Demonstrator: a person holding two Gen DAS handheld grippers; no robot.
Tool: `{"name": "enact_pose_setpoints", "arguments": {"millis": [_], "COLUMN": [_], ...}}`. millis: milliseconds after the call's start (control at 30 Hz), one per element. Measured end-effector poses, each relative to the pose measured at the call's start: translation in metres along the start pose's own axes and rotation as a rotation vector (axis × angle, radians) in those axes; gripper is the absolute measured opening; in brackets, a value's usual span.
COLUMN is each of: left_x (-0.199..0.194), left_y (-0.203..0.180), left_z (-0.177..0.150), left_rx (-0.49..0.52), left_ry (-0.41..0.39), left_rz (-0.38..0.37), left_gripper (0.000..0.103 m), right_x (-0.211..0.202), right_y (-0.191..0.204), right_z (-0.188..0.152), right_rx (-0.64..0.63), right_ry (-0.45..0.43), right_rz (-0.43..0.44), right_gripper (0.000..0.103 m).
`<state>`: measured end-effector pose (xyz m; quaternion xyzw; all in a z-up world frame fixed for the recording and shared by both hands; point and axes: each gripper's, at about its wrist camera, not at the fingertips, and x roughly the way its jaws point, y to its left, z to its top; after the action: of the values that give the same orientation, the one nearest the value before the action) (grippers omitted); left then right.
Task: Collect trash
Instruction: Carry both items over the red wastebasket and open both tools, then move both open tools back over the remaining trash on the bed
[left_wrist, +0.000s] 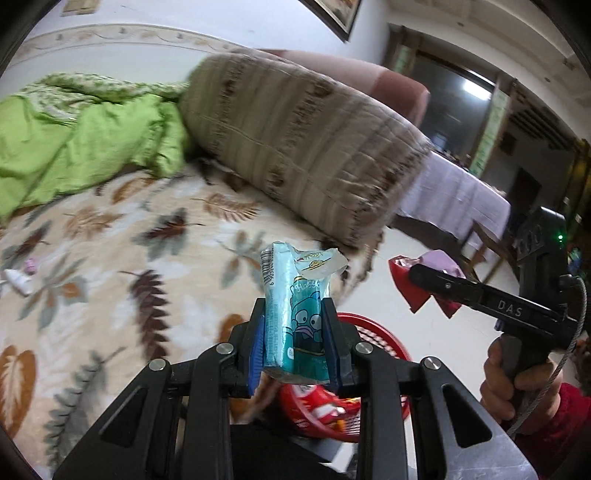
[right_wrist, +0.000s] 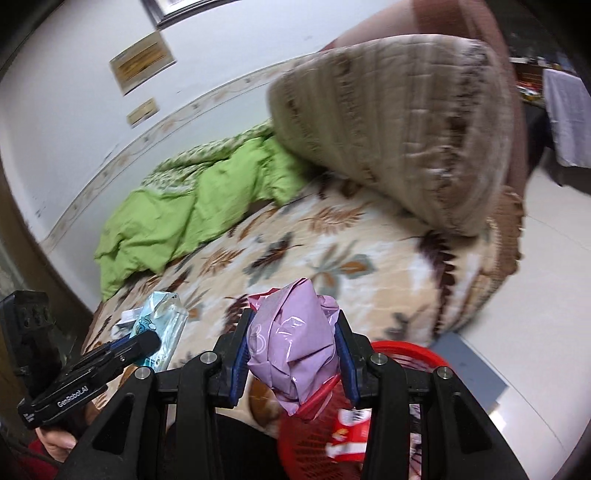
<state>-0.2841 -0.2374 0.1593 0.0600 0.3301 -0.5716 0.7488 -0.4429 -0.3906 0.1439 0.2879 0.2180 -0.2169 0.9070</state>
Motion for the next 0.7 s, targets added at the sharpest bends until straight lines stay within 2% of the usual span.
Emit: {"name": "enact_pose_setpoints", "arguments": {"millis": [300,367,467,533,633,700], "left_x": [0.053,0.060,0.066,0.064,0.058,0.053], "left_y": [-0.036,-0.041,-0.043,-0.044,-0.043,-0.040], "left_z": [-0.014,-0.017,-0.020,-0.019,-0.017,-0.016], "left_rx": [0.019,0.017,0.012,0.011,0.016,0.017], "left_ry": [0.146,0.167,0.182,0.177,0.162,0.150], "left_rz": [-0.112,-0.125,-0.135,-0.134,-0.124,-0.109], "left_gripper": [0.028,0.033,0.045,0.055,0.056,0.061], "right_x": [-0.008,-0.006,-0.005,-0.005,-0.007,-0.006], "right_y": [-0.045,-0.050,-0.058,-0.060,-0.058,-0.055], "right_z": [-0.012,-0.016,-0.019,-0.020,-0.019,-0.017], "right_rx": [0.089,0.099,0.117,0.119,0.112,0.107], "right_ry": [0.024,0.029,0.045,0.047,0.043,0.043], "right_rz": [-0.069,-0.080,-0.090,-0.097,-0.098,-0.087], "right_gripper": [0.046,0.048,0.061,0.064,0.068,0.071]}}
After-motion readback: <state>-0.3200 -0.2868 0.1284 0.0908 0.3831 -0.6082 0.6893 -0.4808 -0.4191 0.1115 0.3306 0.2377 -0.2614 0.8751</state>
